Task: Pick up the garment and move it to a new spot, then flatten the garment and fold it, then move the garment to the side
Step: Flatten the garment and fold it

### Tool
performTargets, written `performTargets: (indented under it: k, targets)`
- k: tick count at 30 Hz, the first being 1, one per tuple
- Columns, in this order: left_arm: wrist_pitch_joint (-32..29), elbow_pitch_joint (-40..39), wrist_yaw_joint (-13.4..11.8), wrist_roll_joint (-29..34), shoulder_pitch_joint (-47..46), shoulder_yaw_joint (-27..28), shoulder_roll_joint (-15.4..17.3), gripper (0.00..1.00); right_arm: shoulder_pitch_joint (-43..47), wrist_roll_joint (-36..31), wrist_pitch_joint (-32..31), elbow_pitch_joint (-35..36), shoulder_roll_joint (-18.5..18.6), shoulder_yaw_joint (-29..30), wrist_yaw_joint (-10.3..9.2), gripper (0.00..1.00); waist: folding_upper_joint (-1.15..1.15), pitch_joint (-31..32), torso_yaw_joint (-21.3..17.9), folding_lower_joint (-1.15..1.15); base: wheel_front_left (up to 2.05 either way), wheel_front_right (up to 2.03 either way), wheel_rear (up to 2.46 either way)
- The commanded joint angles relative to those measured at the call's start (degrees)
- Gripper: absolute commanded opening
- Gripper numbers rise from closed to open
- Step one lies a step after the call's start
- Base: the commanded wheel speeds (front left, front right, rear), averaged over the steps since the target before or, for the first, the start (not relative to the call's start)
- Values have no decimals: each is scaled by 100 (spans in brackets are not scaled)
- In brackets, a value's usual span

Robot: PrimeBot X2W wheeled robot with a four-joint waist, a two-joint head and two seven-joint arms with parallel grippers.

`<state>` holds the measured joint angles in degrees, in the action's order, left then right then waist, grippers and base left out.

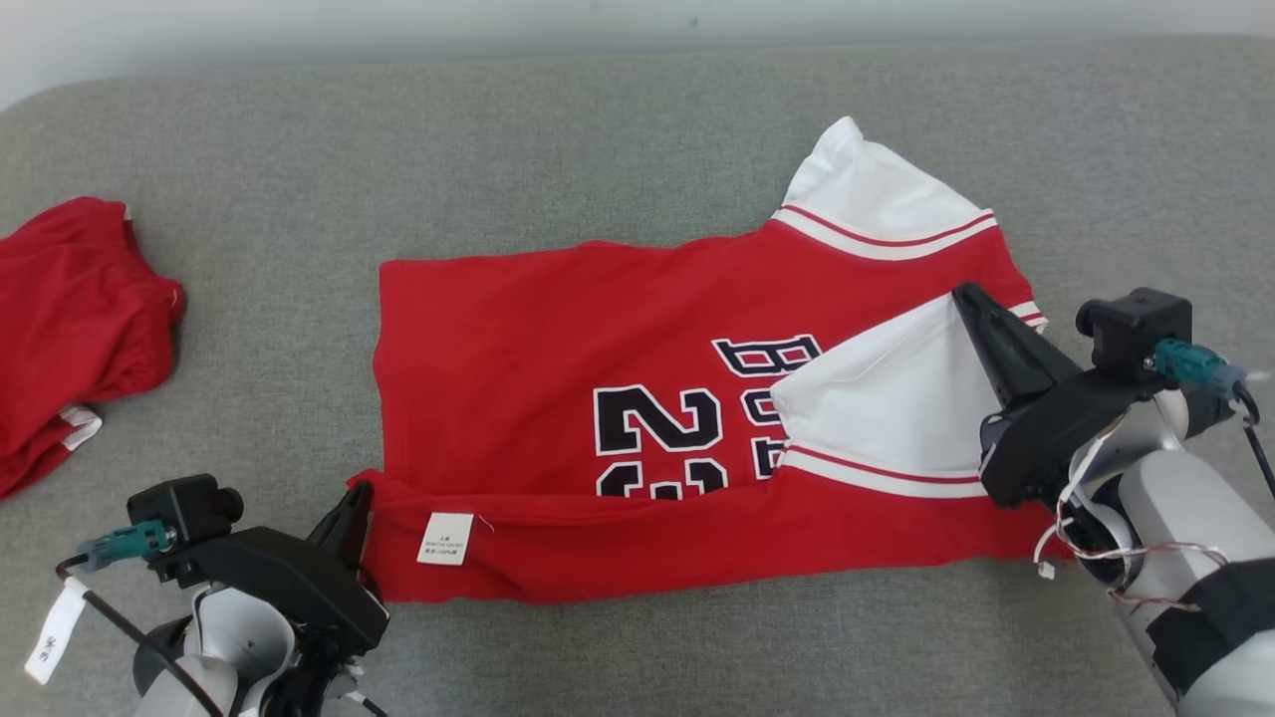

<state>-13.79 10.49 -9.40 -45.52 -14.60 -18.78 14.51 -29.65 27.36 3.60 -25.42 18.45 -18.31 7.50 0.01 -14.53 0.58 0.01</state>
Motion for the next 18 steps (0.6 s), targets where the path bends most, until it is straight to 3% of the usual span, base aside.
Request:
performTargets:
  k: [1,10,11,12,13,18]
  targets:
    - [30,27,31,-46,-93,-8,-3,0,-156,90,97,-132,76,-117,-2,0,-1,-58,59,-1,0,0,0]
    - [156,182,125,-67,-233,-65,-98,0,-572,601,469,-849,162,-694,-2,0,-1,-154,210,-1,0,0,0]
    - [188,182,162,-95,-227,-59,-125,26,-571,648,520,-899,135,-720,-2,26,-1,-148,213,-1,0,0,0]
    - [244,178,198,-92,-213,-53,-137,89,-549,726,581,-941,96,-724,-2,51,-1,-138,213,-1,0,0,0]
    - [292,177,216,-91,-188,-50,-141,100,-507,811,659,-980,64,-708,-2,100,-1,-124,209,-1,0,0,0]
    - [751,30,248,67,39,-5,-151,100,-166,945,1036,-960,-80,-403,-2,100,-1,-4,146,-1,0,0,0]
